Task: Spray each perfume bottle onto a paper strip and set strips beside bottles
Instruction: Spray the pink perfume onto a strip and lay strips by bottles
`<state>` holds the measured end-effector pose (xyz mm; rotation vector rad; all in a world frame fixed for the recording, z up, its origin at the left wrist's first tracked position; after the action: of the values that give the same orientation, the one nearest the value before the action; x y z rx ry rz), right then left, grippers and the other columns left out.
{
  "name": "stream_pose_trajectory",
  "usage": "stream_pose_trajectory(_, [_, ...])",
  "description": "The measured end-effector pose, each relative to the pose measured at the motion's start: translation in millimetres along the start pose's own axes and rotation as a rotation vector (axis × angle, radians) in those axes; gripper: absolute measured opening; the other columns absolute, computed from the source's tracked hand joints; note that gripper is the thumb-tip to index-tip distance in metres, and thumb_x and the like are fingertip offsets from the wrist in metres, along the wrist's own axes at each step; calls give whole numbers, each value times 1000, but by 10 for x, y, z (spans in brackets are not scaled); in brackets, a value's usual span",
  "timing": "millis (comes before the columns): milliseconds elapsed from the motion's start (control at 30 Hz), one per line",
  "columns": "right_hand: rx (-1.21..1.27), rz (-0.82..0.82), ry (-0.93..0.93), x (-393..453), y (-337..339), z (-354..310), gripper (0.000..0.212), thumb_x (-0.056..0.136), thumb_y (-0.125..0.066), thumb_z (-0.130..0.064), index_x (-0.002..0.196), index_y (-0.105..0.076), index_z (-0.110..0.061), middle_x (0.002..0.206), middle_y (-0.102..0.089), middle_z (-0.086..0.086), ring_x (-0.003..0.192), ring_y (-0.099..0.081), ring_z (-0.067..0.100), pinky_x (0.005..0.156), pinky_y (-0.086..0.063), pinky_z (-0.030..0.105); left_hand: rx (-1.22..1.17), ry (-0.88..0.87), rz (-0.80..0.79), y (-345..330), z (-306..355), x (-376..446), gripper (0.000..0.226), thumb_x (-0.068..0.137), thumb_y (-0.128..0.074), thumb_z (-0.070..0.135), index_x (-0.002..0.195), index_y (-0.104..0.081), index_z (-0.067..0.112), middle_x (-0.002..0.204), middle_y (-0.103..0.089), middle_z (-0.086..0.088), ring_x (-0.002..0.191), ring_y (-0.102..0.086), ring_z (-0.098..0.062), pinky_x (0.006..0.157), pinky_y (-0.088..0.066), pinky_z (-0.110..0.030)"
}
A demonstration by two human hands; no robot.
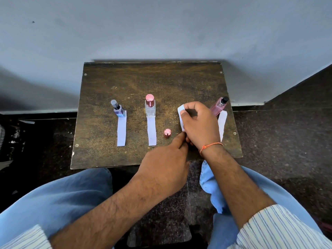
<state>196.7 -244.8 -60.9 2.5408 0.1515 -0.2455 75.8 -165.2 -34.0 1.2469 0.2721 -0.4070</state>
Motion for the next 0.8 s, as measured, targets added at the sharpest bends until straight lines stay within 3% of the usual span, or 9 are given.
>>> stream_pose_trajectory(100, [-74, 40, 21, 43, -30, 24, 9, 95, -64, -40, 103, -68, -39, 80, -78, -6, 70, -74, 25, 74, -65, 49, -7, -9, 13, -20, -14, -4, 62, 106, -46, 43, 162, -28, 22, 176, -10, 13, 119, -68, -29, 83, -59, -45])
stream_pose_trajectory(300, [-168, 83, 46, 56, -3, 10, 13, 97, -62, -44, 108, -66, -39, 84, -77, -5, 78, -74, 24, 79, -63, 45, -20, -36, 32, -30, -13, -11, 62, 107, -46, 43, 162, -28, 22, 177, -9, 13, 121, -67, -29, 88, -62, -49])
stream_pose_trajectory(500, [-249, 104, 63, 38, 38, -79, 31, 101, -64, -40, 132, -63, -40, 96, -78, 2, 94, -72, 29, 87, -59, 46, -17, -51, 36, -18, -15, -28, 62, 107, -45, 43, 162, -28, 23, 177, -7, 14, 120, -68, -30, 88, -62, -50])
stream_pose_trajectory(600, [-270, 112, 80, 40, 41, -110, 31, 101, -64, -40, 132, -62, -37, 93, -77, 4, 92, -72, 31, 85, -58, 45, -38, -73, 116, 191, -25, -85, 49, 107, -41, 46, 152, -46, 26, 171, -28, 17, 119, -70, -25, 87, -62, -48])
stream_pose_trajectory(700, [-242, 123, 76, 36, 47, -124, 26, 101, -65, -41, 127, -63, -35, 93, -77, 0, 91, -72, 30, 86, -58, 44, -78, -51, 332, 604, -186, -195, 38, 105, -40, 51, 128, -65, 35, 138, -62, 21, 105, -73, -15, 81, -63, -41])
stream_pose_trajectory(800, [-209, 110, 107, -8, 50, -154, 16, 101, -64, -42, 115, -60, -36, 79, -73, -5, 79, -72, 26, 81, -60, 46, -157, 99, 465, 840, -549, -289, 26, 103, -53, 52, 121, -66, 40, 113, -71, 22, 89, -71, -8, 74, -56, -32])
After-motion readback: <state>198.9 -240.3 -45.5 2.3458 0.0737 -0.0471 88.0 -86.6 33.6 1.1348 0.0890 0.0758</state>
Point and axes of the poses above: each hand's wrist, its own x-axis towards the middle knuckle, its own y-axis out of the back of the hand, z = x × y, the point moved 10 cm from there along x, towards the middle knuckle
